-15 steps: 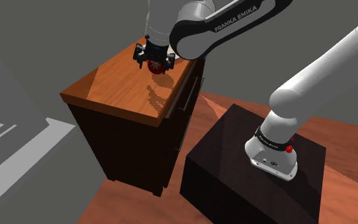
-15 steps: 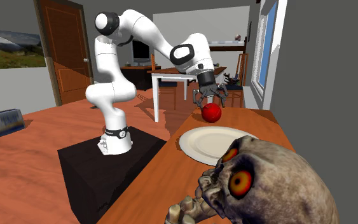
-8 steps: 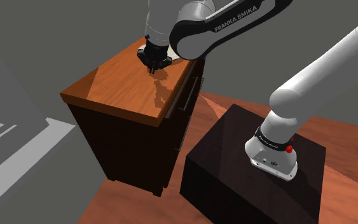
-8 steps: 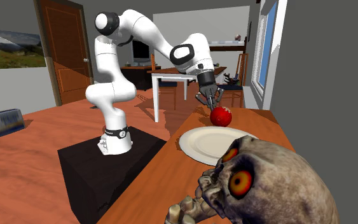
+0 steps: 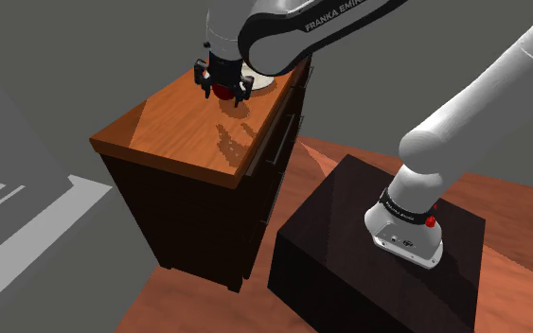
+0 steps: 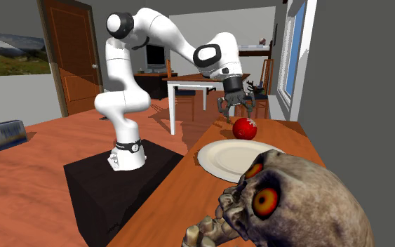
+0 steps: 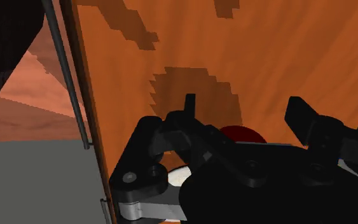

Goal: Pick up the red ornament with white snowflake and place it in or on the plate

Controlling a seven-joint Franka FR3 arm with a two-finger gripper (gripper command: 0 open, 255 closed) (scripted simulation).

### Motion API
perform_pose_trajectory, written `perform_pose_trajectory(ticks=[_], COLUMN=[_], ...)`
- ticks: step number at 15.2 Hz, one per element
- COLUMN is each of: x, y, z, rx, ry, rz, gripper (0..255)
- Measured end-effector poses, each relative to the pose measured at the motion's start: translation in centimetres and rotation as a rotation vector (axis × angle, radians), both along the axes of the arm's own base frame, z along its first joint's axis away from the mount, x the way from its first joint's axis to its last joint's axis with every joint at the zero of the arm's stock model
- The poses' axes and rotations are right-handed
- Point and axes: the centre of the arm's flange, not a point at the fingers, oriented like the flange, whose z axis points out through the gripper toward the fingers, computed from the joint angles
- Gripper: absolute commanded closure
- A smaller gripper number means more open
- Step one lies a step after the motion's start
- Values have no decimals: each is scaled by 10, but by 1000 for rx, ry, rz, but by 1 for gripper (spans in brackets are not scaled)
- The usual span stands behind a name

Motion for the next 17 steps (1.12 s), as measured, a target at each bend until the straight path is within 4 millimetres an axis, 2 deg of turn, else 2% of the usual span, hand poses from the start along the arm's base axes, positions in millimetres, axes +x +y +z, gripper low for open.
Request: perform_pose_trajectory(ticks=[2,5,7,8,11,15,17], x=[32,85,112,120,125,125,126], y=[-2,-20,-46,-53,-62,-64,-64], z=[12,31,42,41,28,9,5], rx=[69,184,253,267,279,281,281], ry=[46,117,160,171,182,184,184], rz=[-234,-616,-870,-932,-987,-995,-995], gripper=[0,0,0,0,0,0,0])
